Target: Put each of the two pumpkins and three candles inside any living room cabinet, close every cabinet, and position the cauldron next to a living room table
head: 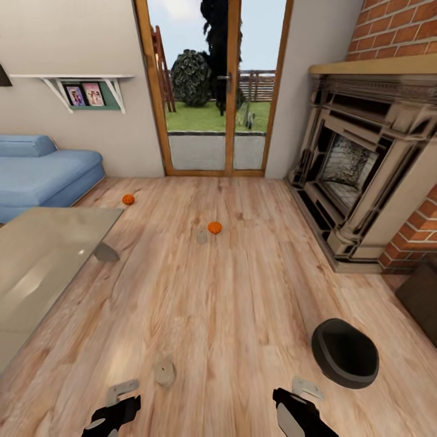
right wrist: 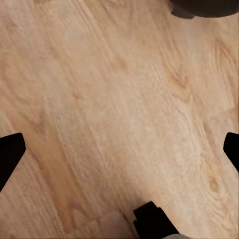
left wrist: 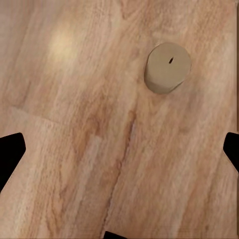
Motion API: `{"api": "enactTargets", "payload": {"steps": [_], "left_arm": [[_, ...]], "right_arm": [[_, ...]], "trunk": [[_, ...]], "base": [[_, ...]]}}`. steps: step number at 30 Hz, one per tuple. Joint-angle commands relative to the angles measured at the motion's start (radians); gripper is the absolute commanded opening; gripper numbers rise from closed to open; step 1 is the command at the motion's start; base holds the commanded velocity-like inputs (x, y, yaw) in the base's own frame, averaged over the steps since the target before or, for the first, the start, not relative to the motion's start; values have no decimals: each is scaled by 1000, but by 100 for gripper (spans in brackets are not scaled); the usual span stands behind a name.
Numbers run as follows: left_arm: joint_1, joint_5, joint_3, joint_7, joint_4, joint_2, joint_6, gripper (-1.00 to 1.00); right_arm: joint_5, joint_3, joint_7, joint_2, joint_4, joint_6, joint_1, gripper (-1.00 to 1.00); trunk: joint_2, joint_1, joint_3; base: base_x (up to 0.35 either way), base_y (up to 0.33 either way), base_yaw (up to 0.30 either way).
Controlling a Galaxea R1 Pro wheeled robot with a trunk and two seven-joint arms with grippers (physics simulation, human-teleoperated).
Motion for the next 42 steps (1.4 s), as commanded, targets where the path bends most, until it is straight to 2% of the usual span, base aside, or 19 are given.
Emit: {"api": "enactTargets", "payload": {"steps": [1,4,8,20,42], "left_arm": [[0,7,-8,10,-2,2,3,100],[0,7,-8,9,-2,2,3,100],[0,7,-8,9,-2,2,3,100],[0,7,-8,8,-2,2,3,100],[0,7,-6,8,-2,2,3,100]], "right_arm": [[-4,21,-8,-1,-2,7,0,100],[-5,43,-8,-1,-2,7,0,100],[-5,51,-8,-2,-2,7,0,100],[-5,54,-8,0,-2,7,0,100],[-5,56,-8,0,12,7,0,100]], "trunk": [[0,1,-1],[0,1,-1],[0,1,-1],[0,1,-1],[0,1,-1]], "base": [[330,-72,0],[330,0,0],[309,-5,0],[107,-98,0],[106,40,0]]}}
